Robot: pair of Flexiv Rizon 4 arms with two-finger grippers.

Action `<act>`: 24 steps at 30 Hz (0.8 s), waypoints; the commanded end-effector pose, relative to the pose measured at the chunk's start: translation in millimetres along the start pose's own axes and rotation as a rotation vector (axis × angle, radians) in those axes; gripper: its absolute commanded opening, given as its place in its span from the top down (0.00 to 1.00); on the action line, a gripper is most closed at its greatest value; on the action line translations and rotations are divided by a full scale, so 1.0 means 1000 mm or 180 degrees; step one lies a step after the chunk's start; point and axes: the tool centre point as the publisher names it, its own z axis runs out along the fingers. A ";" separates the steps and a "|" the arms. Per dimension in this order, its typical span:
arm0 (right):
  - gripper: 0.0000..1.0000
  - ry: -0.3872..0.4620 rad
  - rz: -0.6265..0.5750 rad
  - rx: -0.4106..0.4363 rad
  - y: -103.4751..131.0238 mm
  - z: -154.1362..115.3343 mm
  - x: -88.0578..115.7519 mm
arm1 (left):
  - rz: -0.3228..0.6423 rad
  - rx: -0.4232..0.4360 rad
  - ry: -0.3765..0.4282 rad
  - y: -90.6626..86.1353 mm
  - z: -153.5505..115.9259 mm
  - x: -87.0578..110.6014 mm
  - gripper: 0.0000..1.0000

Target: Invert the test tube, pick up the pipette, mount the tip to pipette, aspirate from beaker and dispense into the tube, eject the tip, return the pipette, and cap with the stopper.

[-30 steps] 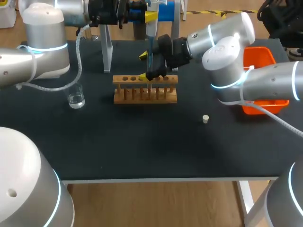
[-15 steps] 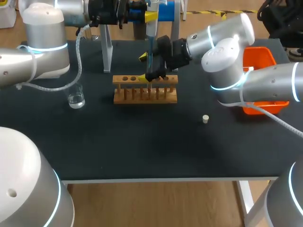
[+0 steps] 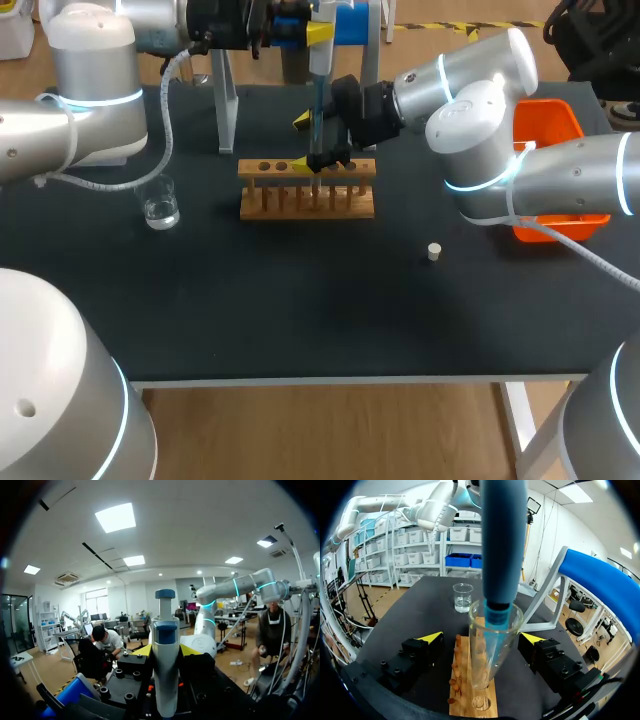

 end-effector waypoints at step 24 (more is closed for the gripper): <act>0.00 0.0006 0.0001 0.0001 0.000 -0.001 0.000 | 0.0034 -0.0103 -0.0003 -0.021 0.009 0.004 1.00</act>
